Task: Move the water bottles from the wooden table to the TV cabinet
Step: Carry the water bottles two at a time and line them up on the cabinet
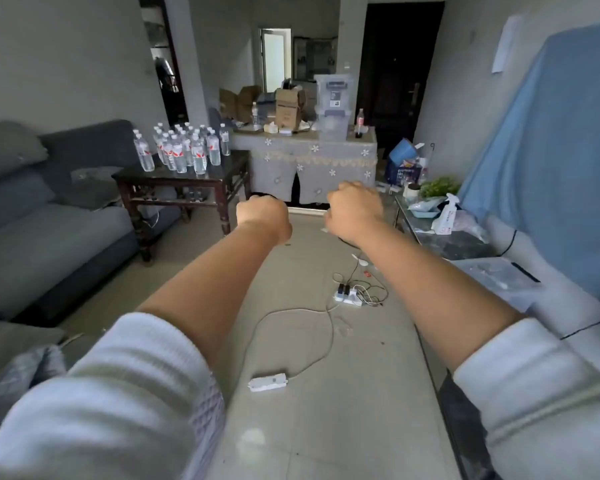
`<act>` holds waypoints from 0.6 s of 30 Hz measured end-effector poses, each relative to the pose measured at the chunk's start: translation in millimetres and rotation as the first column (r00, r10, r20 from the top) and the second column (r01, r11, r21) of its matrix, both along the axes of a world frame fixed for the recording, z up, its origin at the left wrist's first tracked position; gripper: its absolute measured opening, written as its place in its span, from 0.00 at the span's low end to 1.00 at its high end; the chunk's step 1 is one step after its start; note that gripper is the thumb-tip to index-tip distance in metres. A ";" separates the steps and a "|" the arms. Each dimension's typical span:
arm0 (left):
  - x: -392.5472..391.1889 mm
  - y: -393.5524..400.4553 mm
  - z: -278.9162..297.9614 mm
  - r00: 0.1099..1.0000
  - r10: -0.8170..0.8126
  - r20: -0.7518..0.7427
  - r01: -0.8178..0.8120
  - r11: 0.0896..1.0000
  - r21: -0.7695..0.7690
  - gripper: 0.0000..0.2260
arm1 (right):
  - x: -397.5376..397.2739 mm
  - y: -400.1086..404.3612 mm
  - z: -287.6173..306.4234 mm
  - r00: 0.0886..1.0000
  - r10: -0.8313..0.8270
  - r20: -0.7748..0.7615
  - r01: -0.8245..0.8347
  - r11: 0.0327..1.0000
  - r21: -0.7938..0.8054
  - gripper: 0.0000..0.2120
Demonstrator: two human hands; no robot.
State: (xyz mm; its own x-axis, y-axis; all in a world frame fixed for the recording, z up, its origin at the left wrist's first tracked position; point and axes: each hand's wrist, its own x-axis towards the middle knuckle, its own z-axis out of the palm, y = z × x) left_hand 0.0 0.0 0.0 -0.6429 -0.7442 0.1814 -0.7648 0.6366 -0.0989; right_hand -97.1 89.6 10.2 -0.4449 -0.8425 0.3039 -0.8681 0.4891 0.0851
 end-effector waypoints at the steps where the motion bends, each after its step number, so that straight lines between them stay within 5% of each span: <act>1: -8.1 -11.3 6.2 1.000 0.023 0.014 -0.024 0.999 0.043 0.15 | -12.2 -14.2 6.1 0.999 0.007 0.033 -0.007 1.000 0.014 0.16; 18: -85.8 -323.7 10.9 0.938 0.347 -0.028 -0.340 0.930 0.138 0.14 | -185.5 -327.6 2.6 0.979 0.162 0.124 -0.165 0.986 0.009 0.14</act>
State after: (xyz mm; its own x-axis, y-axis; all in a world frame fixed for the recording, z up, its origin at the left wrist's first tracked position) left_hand -85.8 -323.7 10.9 -0.3365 -0.9369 0.0946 -0.9407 0.3390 0.0110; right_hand -282.6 -238.0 12.8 -0.3336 -0.9120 0.2387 -0.9406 0.3390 -0.0193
